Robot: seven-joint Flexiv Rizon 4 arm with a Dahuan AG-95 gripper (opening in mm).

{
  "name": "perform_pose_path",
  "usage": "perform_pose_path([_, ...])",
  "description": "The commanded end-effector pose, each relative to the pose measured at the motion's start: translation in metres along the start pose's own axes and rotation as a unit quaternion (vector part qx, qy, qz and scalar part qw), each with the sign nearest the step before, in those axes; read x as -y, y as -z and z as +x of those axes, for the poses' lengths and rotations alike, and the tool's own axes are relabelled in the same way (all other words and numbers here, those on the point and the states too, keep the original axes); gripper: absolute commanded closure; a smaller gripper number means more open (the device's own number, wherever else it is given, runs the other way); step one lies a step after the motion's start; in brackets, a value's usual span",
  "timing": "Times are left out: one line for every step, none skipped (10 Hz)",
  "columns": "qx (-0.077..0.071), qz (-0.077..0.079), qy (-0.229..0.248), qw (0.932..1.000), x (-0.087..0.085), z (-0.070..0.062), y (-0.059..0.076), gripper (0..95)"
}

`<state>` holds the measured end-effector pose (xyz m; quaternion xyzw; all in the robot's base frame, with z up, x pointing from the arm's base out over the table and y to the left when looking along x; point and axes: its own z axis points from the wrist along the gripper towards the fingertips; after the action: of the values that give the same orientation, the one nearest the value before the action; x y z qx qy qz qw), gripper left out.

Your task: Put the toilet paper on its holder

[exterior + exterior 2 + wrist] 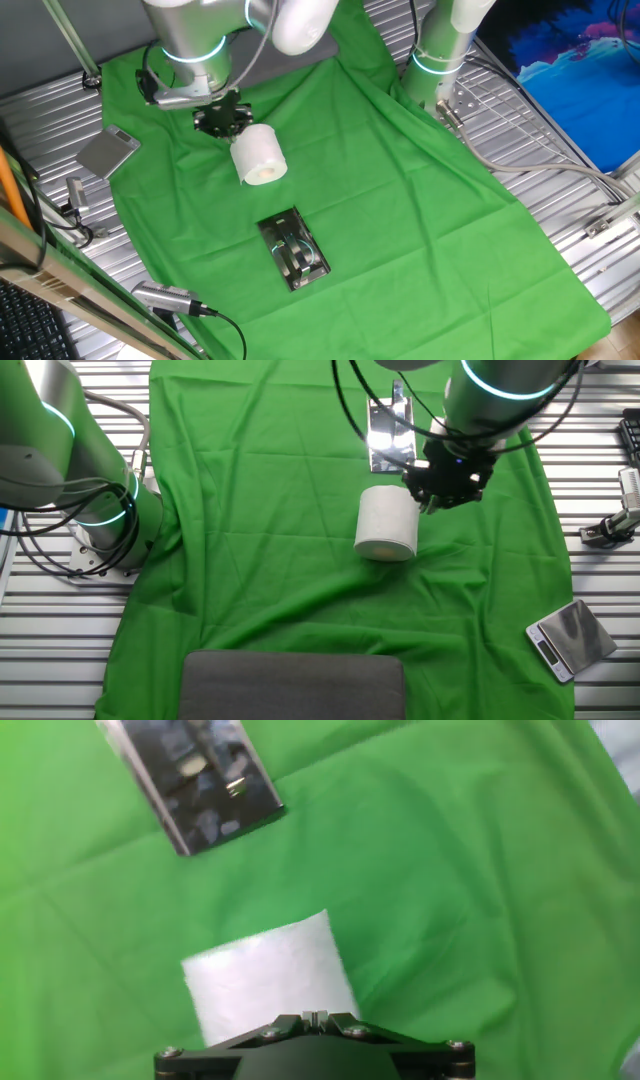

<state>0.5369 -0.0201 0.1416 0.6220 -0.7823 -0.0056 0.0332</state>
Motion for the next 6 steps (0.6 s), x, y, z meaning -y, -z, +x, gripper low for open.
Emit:
perform_pose_path([0.008, -0.026, 0.020, 0.9994, 0.0067, -0.0010, 0.0008, 76.0])
perform_pose_path([0.001, -0.023, 0.017, 0.9996, 0.0065, -0.0010, 0.0020, 76.0])
perform_pose_path([-0.001, -0.004, 0.022, 0.9998, 0.0064, -0.0014, 0.0027, 76.0])
perform_pose_path([0.003, 0.004, 0.019, 0.9998, 0.0064, -0.0012, 0.0028, 57.0])
perform_pose_path([0.015, 0.025, 0.031, 0.9991, 0.0062, -0.0011, 0.0028, 38.0])
perform_pose_path([0.017, 0.026, 0.037, 0.9989, 0.0061, -0.0010, 0.0029, 38.0])
